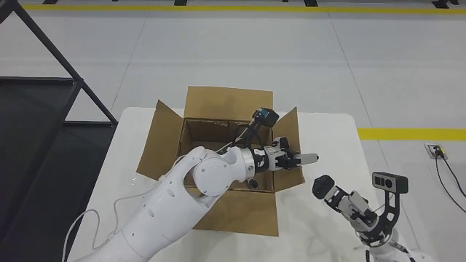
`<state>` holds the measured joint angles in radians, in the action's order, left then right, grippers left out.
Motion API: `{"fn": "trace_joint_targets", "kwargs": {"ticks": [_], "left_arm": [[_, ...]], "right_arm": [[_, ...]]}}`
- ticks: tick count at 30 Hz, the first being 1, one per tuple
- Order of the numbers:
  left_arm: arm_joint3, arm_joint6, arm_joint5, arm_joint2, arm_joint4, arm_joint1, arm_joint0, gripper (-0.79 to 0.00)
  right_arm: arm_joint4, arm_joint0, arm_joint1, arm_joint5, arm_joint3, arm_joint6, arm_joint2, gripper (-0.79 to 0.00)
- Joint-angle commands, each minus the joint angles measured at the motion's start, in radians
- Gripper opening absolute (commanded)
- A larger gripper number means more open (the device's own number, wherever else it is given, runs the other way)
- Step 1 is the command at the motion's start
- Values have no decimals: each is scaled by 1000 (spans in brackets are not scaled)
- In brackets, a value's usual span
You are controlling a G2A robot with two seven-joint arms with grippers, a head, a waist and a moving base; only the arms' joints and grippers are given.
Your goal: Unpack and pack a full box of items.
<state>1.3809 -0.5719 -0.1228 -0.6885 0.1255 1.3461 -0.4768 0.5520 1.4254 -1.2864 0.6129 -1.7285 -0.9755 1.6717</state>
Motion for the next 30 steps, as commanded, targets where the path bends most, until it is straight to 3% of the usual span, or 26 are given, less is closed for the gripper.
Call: {"fn": "trace_joint_targets", "kwargs": {"ticks": [1, 10, 18, 26, 30], "left_arm": [[-20, 14, -6, 10, -9, 11, 3, 0], [-93, 25, -28, 37, -16, 47, 23, 0], [-111, 12, -36, 24, -17, 67, 43, 0], [-82, -27, -50, -34, -10, 56, 13, 0], [-9, 12, -50, -88, 44, 40, -38, 0]], "right_arm": [[-3, 5, 3, 0, 0, -11, 1, 0], [-25, 30, 11, 39, -35, -15, -11, 0], [-169, 4, 16, -26, -16, 64, -49, 0], [-260, -27, 22, -58, 0, 165, -45, 0], [-280, -52, 25, -110, -7, 193, -55, 0]]}}
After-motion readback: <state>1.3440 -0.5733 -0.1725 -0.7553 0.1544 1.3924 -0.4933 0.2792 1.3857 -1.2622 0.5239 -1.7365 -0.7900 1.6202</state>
